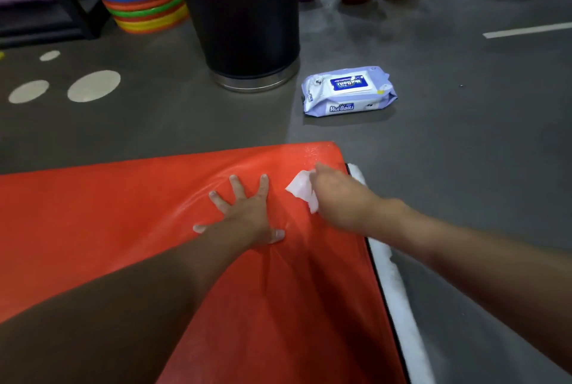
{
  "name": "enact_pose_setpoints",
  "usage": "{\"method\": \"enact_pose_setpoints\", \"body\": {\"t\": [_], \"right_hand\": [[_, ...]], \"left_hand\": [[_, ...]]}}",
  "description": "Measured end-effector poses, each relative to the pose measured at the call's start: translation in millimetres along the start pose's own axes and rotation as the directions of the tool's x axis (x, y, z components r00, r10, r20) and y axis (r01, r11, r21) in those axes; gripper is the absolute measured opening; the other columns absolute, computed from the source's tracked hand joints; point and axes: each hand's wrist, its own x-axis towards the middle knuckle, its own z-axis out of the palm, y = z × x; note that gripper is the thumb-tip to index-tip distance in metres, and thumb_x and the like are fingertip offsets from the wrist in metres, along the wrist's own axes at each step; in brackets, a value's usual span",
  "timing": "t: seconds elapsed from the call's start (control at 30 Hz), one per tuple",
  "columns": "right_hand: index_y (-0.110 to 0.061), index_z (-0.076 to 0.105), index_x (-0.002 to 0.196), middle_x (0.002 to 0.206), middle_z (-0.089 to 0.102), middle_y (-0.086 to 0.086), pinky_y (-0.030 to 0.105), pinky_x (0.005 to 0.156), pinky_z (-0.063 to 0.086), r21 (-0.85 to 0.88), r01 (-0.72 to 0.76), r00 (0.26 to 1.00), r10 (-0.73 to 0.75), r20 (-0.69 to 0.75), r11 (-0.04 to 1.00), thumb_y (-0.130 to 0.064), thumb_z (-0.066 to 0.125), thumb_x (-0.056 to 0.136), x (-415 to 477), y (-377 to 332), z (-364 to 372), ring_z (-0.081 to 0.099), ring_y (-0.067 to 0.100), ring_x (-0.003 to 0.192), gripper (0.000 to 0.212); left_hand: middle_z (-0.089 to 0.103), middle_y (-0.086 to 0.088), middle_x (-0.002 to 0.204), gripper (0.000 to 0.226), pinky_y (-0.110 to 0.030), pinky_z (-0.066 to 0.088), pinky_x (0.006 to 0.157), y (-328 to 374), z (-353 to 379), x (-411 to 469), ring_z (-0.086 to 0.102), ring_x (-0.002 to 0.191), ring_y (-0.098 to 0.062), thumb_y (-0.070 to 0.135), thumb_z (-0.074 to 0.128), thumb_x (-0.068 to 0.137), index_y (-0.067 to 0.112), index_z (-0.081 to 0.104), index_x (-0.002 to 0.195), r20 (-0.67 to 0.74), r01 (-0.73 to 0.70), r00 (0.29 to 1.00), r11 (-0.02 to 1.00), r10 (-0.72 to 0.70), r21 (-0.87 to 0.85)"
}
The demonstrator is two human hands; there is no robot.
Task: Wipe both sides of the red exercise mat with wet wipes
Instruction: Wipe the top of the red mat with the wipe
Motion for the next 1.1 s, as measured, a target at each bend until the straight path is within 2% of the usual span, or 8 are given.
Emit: {"method": "enact_pose_setpoints", "body": {"t": [0.17,0.3,0.4,0.5,0.67,0.8,0.9,1.1], "right_hand": [[0.004,0.033,0.146,0.159,0.019,0.023,0.036,0.118,0.023,0.440,-0.048,0.863,0.259,-0.433,0.897,0.007,0.043,0.086,39.2,-7.5,-12.0,0.022,0.031,0.148,0.061],[-0.018,0.015,0.158,0.156,0.036,0.008,0.011,0.096,0.026,0.411,0.083,0.996,-0.089,-0.004,0.908,0.008,0.041,0.088,18.5,-14.2,14.9,0.041,0.022,0.139,0.079],[-0.016,0.031,0.154,0.152,0.042,0.002,0.006,0.096,0.023,0.594,-0.030,0.981,0.138,-0.136,0.804,0.003,0.048,0.088,22.1,-8.2,21.5,0.039,0.018,0.141,0.071],[-0.005,0.040,0.148,0.153,0.041,0.008,0.016,0.112,0.018,0.458,0.031,0.931,0.142,-0.337,0.888,-0.007,0.040,0.090,29.5,-11.6,31.5,0.034,0.022,0.144,0.058],[-0.010,0.021,0.156,0.165,0.011,0.008,0.032,0.124,0.001,0.096,0.192,0.971,-0.174,-0.166,0.977,-0.017,0.040,0.101,45.9,-13.4,70.2,0.006,0.020,0.153,0.058],[-0.010,0.055,0.137,0.151,0.045,0.011,0.010,0.112,0.016,0.305,0.144,0.934,-0.027,-0.356,0.941,-0.002,0.046,0.097,38.1,5.8,49.5,0.041,0.018,0.138,0.042],[-0.024,0.059,0.130,0.138,0.059,-0.003,0.020,0.094,0.044,0.415,0.131,0.817,0.139,-0.560,0.900,-0.018,0.043,0.099,27.2,9.6,37.6,0.055,0.005,0.117,0.036],[-0.019,0.054,0.139,0.125,0.066,-0.001,0.041,0.101,0.046,0.579,0.146,0.878,0.164,-0.450,0.802,-0.028,0.046,0.089,19.0,3.9,31.9,0.060,0.016,0.116,0.051]], "left_hand": [[-0.035,-0.019,0.154,0.128,-0.077,0.008,0.106,0.6,-1.5,-3.7,-0.029,0.141,-0.048,0.058,0.077,0.071,0.046,-0.026,0.146,0.016,0.003,1.000,0.999,-0.002,-0.032],[-0.038,-0.016,0.154,0.125,-0.076,0.010,0.107,6.0,-6.0,-9.5,-0.028,0.139,-0.052,0.054,0.078,0.073,0.045,-0.022,0.149,0.019,0.005,1.000,0.997,-0.003,-0.073],[-0.039,-0.007,0.154,0.122,-0.082,0.014,0.100,8.6,-11.2,-16.1,-0.029,0.139,-0.052,0.051,0.077,0.077,0.047,-0.022,0.147,0.043,0.036,0.999,0.990,-0.030,-0.136],[-0.041,-0.003,0.154,0.120,-0.087,0.012,0.093,11.0,-14.1,-21.7,-0.030,0.140,-0.049,0.048,0.077,0.078,0.049,-0.020,0.147,0.059,0.041,0.998,0.987,-0.032,-0.157],[-0.040,-0.005,0.154,0.120,-0.088,0.013,0.092,10.7,-12.3,-19.1,-0.029,0.139,-0.052,0.050,0.077,0.078,0.048,-0.020,0.148,0.060,0.039,0.998,0.989,-0.031,-0.145],[-0.042,-0.004,0.153,0.119,-0.088,0.011,0.092,11.8,-14.1,-22.0,-0.030,0.140,-0.050,0.051,0.076,0.078,0.049,-0.020,0.147,0.067,0.041,0.997,0.988,-0.031,-0.148],[-0.043,-0.005,0.152,0.120,-0.088,0.012,0.092,12.4,-14.2,-22.7,-0.030,0.139,-0.050,0.050,0.076,0.078,0.049,-0.021,0.147,0.067,0.038,0.997,0.989,-0.029,-0.142],[-0.042,-0.004,0.153,0.117,-0.088,0.011,0.092,10.7,-16.0,-25.0,-0.031,0.138,-0.051,0.049,0.075,0.080,0.048,-0.020,0.148,0.073,0.028,0.997,0.990,-0.018,-0.139]]}}
